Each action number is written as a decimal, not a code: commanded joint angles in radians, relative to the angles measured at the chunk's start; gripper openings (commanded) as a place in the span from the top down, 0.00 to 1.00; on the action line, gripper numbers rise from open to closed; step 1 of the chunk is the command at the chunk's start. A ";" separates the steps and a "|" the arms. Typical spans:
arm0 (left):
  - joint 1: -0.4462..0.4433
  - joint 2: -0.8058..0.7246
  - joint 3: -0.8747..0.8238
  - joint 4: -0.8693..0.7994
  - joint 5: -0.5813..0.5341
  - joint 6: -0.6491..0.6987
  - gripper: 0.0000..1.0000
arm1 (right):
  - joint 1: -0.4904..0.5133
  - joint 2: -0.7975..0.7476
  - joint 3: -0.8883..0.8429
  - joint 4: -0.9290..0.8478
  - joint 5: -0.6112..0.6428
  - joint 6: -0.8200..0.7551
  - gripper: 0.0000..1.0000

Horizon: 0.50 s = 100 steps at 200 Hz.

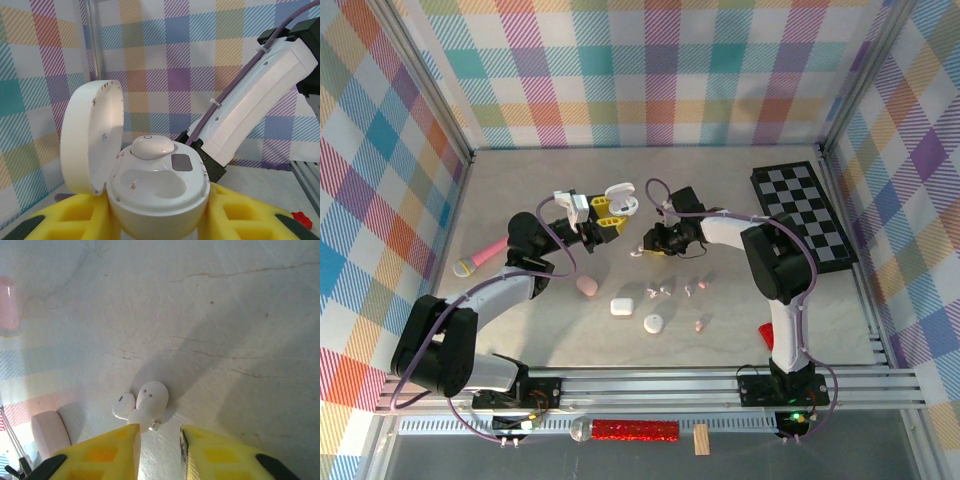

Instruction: Insert wireless bluetooth earbuds into charging case

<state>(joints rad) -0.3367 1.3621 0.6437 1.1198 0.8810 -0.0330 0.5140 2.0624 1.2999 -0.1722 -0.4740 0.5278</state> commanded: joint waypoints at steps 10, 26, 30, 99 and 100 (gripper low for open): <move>0.009 -0.029 -0.025 0.017 0.007 0.021 0.63 | 0.017 0.027 0.046 0.013 -0.037 0.026 0.70; 0.010 -0.034 -0.030 0.013 0.004 0.025 0.63 | 0.022 0.033 0.053 0.010 -0.041 0.026 0.69; 0.009 -0.034 -0.030 0.012 0.004 0.027 0.63 | 0.023 0.036 0.054 0.011 -0.043 0.025 0.69; 0.010 -0.038 -0.030 0.008 0.004 0.033 0.62 | 0.029 0.078 0.085 -0.046 -0.016 0.032 0.79; 0.010 -0.038 -0.030 0.008 0.004 0.033 0.62 | 0.029 0.078 0.085 -0.047 -0.015 0.031 0.79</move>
<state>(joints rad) -0.3367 1.3525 0.6231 1.1156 0.8783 -0.0250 0.5373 2.1246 1.3655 -0.1879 -0.4900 0.5468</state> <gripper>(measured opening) 0.378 0.234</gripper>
